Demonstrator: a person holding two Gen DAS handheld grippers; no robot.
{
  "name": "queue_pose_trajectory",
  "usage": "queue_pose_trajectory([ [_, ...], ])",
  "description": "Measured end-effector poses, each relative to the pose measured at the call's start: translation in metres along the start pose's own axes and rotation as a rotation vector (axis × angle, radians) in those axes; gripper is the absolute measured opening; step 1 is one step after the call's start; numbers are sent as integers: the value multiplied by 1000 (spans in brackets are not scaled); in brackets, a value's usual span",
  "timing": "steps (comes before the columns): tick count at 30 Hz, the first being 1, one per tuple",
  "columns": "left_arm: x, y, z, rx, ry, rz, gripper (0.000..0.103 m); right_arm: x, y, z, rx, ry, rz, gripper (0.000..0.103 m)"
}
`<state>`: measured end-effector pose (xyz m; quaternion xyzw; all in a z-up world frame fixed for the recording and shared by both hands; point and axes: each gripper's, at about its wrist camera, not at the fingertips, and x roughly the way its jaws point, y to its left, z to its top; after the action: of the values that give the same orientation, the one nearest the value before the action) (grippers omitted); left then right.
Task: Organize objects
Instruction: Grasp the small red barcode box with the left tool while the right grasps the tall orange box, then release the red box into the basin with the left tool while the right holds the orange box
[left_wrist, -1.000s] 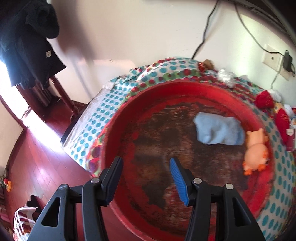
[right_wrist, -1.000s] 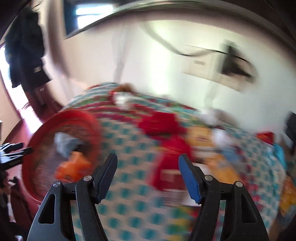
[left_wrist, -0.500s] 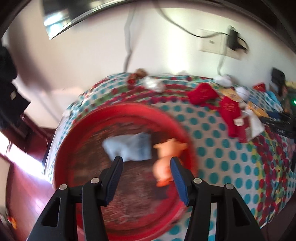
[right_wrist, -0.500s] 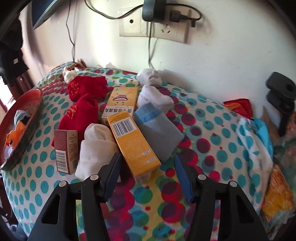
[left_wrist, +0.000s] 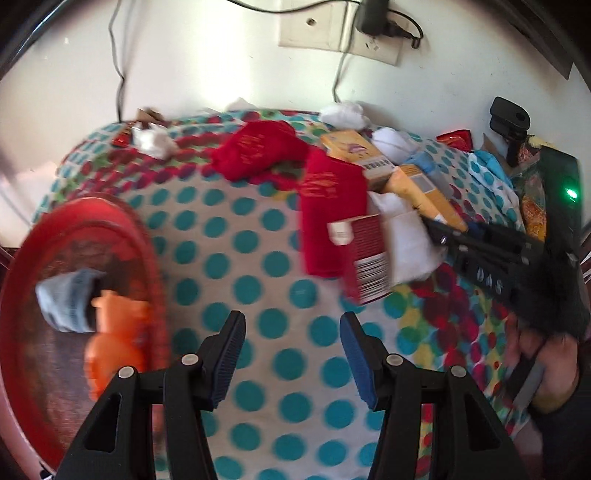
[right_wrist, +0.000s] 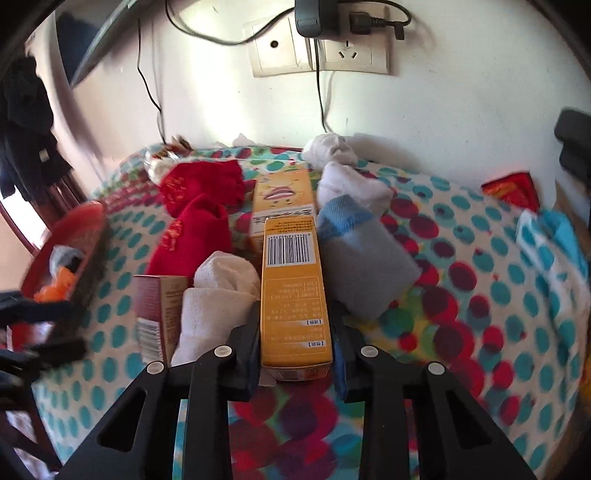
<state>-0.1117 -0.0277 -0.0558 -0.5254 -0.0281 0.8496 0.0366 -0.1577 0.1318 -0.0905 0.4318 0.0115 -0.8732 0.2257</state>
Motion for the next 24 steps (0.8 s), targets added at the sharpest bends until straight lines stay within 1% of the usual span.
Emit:
queue_pose_trajectory([
  [2, 6, -7, 1, 1, -7, -5, 55, -5, 5, -7, 15, -4, 28, 28],
  [4, 14, -14, 3, 15, -10, 35, 55, -9, 10, -13, 23, -4, 55, 28],
  [6, 21, -16, 5, 28, -8, 63, 55, -16, 12, -17, 21, -21, 39, 28],
  [9, 20, -15, 10, 9, -43, 51, 57, -25, 10, -21, 14, -50, 6, 28],
  [11, 22, -16, 15, 15, -47, 53, 57, -27, 6, -23, 29, -57, 1, 28],
  [13, 23, -19, 20, 28, -44, 33, 57, -27, 2, -24, 32, -62, -12, 28],
  [15, 21, -20, 22, 25, -63, 17, 57, -25, 0, -26, 25, -65, -31, 28],
  [16, 23, -22, 24, 33, -54, 4, 57, -24, -1, -26, 26, -65, -32, 28],
  [18, 32, -24, 27, 32, -21, 17, 57, -24, -1, -28, 28, -73, -36, 28],
  [20, 37, -22, 28, 18, -13, 20, 57, -24, -1, -28, 32, -77, -38, 28],
  [22, 37, -21, 27, 10, -25, 8, 57, -24, -2, -29, 39, -90, -36, 28],
  [24, 34, -19, 27, 6, -60, -7, 57, -25, -3, -31, 46, -104, -34, 28],
])
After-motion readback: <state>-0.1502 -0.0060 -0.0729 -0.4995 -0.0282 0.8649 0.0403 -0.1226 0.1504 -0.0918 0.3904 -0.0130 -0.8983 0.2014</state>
